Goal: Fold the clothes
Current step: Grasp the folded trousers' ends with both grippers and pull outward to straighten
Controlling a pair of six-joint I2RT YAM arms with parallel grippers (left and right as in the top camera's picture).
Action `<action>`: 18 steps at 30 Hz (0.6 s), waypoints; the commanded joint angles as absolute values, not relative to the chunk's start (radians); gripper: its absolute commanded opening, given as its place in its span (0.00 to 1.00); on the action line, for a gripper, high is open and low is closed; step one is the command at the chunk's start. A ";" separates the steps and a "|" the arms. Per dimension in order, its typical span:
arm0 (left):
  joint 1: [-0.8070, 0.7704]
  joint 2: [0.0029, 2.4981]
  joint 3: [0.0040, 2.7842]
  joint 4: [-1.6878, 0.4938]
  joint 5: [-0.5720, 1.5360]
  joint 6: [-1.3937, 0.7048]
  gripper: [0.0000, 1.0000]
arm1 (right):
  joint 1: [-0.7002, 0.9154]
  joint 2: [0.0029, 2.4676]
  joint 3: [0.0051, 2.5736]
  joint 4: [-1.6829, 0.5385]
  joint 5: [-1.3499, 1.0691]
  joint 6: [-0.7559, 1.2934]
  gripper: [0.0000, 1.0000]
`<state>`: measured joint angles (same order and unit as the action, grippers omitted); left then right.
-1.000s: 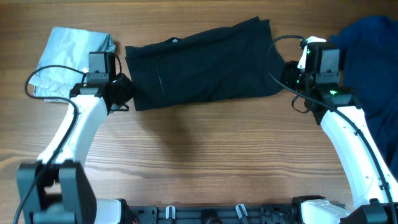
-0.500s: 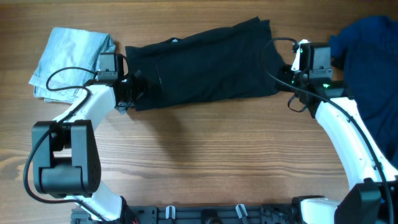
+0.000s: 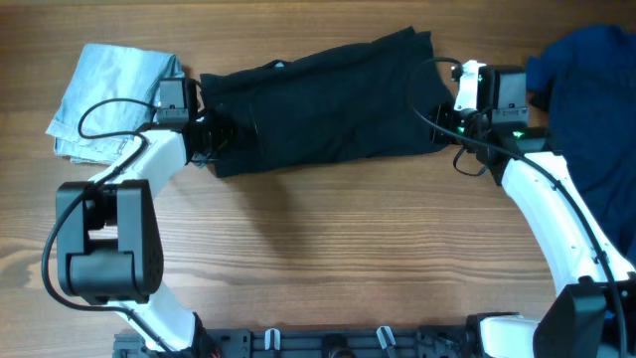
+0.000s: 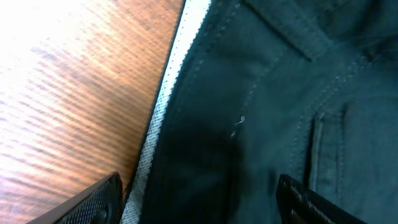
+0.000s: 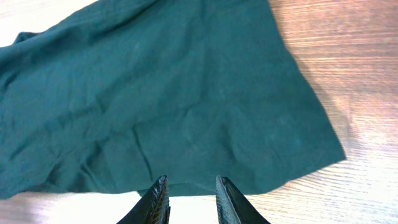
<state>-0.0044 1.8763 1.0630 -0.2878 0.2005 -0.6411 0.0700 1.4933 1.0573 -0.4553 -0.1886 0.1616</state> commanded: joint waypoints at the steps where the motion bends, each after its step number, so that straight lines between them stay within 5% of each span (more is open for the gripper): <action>1: -0.004 1.969 1.028 -0.304 0.239 -0.637 0.81 | 0.066 1.506 1.065 -0.451 -0.249 0.135 0.25; 9: -0.004 1.977 1.028 -0.303 0.239 -0.637 0.42 | 0.104 1.516 1.065 -0.426 -0.291 0.133 0.27; 12: -0.004 1.977 1.028 -0.302 0.239 -0.637 0.37 | 0.135 1.533 1.065 -0.382 -0.297 0.134 0.27; 16: -0.004 1.977 1.028 -0.303 0.239 -0.637 0.07 | 0.192 1.579 1.065 -0.295 -0.298 0.155 0.26; 18: -0.004 1.977 1.028 -0.303 0.239 -0.636 0.04 | 0.226 1.613 1.065 -0.242 -0.297 0.192 0.23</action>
<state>0.0021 1.9171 1.0668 -0.2817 0.2268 -0.6373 0.1776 1.5562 1.0573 -0.2974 -0.2722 0.1558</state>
